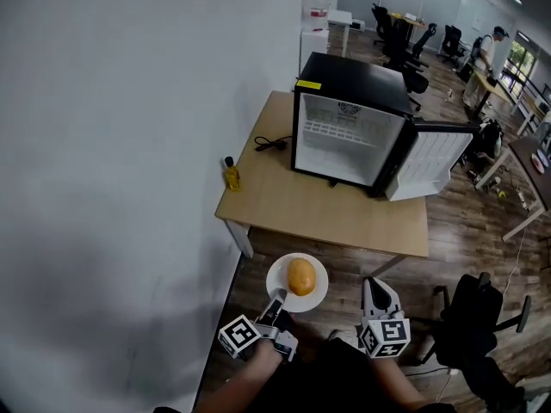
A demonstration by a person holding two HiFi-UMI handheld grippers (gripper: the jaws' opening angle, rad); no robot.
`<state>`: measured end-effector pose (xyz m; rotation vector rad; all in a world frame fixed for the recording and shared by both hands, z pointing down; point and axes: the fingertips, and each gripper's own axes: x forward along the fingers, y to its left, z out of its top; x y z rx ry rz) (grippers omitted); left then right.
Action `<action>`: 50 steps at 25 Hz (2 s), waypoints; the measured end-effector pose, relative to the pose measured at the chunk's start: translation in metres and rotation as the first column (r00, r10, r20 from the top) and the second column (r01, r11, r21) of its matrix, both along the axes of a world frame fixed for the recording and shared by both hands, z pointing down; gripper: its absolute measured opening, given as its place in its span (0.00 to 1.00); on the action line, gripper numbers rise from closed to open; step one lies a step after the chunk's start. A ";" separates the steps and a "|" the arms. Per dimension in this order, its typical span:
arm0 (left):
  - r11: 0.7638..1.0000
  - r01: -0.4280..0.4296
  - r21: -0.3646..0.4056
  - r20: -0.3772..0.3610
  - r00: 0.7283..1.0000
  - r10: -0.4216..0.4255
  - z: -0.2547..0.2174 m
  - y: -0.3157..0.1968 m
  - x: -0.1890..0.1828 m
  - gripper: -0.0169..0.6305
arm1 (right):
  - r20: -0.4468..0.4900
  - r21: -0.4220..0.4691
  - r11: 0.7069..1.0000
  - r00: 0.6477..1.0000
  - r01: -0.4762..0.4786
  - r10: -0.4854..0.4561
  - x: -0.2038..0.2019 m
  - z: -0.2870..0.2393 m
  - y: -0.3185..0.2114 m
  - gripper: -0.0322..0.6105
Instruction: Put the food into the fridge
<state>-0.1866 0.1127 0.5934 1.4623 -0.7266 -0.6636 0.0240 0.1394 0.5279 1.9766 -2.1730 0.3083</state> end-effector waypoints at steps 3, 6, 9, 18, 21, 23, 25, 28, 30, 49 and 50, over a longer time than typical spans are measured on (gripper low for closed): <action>1.000 0.001 0.005 -0.013 1.000 -0.001 -0.001 -0.008 -0.002 0.07 | -0.001 0.001 1.000 1.000 0.005 -0.005 -0.008 0.001 -0.004 0.14; 1.000 0.011 0.021 0.015 1.000 -0.012 -0.006 -0.017 -0.009 0.07 | -0.008 0.019 1.000 1.000 0.009 -0.009 -0.013 -0.002 -0.011 0.14; 0.999 0.020 0.040 0.014 1.000 -0.020 -0.013 -0.026 -0.012 0.07 | -0.023 0.046 0.999 1.000 0.002 -0.001 -0.014 -0.005 -0.017 0.14; 0.999 0.029 0.023 0.078 0.996 -0.031 -0.007 -0.061 -0.004 0.07 | 0.000 0.036 0.999 0.999 0.039 -0.039 -0.013 0.008 -0.058 0.14; 0.999 0.037 0.039 0.081 0.996 -0.040 -0.012 -0.087 0.004 0.07 | -0.007 0.044 0.998 0.999 0.051 -0.051 -0.008 0.007 -0.083 0.14; 0.998 0.034 0.045 0.088 0.995 -0.038 -0.015 -0.106 0.013 0.07 | -0.031 0.055 0.996 0.998 0.064 -0.062 -0.002 0.003 -0.101 0.14; 0.998 0.031 0.055 0.083 0.996 -0.035 -0.019 -0.124 0.023 0.07 | -0.048 0.068 0.995 0.996 0.077 -0.074 0.004 -0.001 -0.120 0.14; 0.995 0.041 0.090 0.041 0.998 -0.044 -0.028 -0.156 0.040 0.07 | -0.067 0.078 0.993 0.994 0.086 -0.081 0.017 -0.003 -0.151 0.14; 0.995 0.038 0.094 0.051 0.998 -0.043 -0.027 -0.178 0.050 0.07 | -0.074 0.078 0.993 0.994 0.088 -0.083 0.028 -0.003 -0.173 0.14; 0.994 0.084 0.068 0.028 0.996 -0.086 -0.020 -0.344 0.141 0.07 | -0.007 0.052 0.990 0.992 0.129 -0.129 0.105 0.000 -0.324 0.14; 0.994 0.090 0.065 0.039 0.995 -0.093 -0.018 -0.353 0.142 0.07 | -0.006 0.054 0.990 0.991 0.132 -0.132 0.108 0.000 -0.331 0.14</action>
